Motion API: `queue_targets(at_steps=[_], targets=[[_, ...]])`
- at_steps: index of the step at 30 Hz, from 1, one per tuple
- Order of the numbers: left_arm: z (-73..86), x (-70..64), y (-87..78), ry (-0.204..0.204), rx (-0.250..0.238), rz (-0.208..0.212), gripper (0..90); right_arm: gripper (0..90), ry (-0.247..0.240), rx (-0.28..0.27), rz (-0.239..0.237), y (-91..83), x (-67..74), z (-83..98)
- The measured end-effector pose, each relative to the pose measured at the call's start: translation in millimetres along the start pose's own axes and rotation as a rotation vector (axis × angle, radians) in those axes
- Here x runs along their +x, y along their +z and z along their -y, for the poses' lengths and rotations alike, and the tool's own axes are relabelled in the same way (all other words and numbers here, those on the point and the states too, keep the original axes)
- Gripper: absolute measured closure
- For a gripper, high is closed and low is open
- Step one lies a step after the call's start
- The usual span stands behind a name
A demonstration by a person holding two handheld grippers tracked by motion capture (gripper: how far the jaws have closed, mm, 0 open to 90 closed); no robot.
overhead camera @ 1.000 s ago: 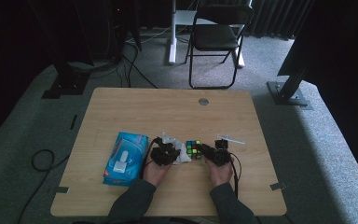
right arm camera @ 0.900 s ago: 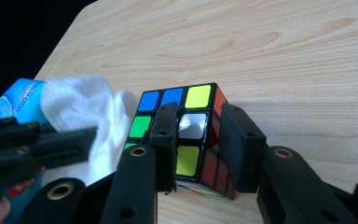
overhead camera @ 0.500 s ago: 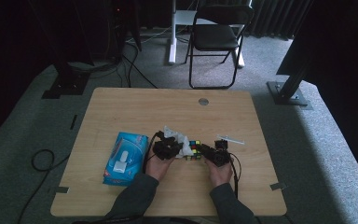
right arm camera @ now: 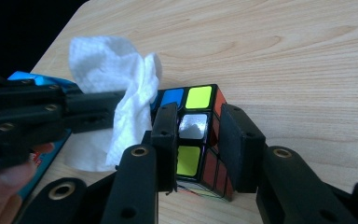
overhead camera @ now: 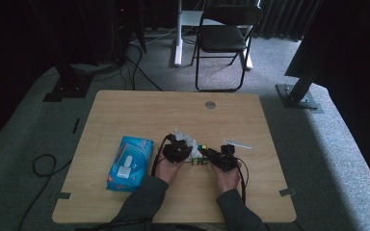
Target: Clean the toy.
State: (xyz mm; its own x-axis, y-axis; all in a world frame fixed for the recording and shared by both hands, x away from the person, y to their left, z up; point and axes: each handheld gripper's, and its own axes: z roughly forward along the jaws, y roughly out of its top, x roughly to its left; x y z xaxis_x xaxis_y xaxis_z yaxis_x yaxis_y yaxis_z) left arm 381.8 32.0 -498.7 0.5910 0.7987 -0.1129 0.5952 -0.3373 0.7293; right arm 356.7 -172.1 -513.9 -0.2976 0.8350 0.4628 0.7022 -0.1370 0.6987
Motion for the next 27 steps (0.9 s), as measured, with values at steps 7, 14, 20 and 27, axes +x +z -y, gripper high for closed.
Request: queue_targets(at_steps=[7,14,20,27], targets=[[-4.0,0.8,5.3,0.003,0.011,-0.009,81.7,67.0,-0.005,0.004,-0.003,0.2,0.4,0.1],[-5.9,4.0,9.1,0.010,0.013,0.000,81.8,66.3,-0.006,0.007,-0.001,0.5,1.1,-0.1],[-5.6,5.5,11.4,0.009,0.020,-0.006,81.9,66.3,-0.008,0.009,0.000,0.5,1.1,-0.3],[13.6,5.1,34.0,0.005,0.108,-0.040,82.8,66.3,-0.012,0.011,-0.002,0.5,1.0,-0.4]])
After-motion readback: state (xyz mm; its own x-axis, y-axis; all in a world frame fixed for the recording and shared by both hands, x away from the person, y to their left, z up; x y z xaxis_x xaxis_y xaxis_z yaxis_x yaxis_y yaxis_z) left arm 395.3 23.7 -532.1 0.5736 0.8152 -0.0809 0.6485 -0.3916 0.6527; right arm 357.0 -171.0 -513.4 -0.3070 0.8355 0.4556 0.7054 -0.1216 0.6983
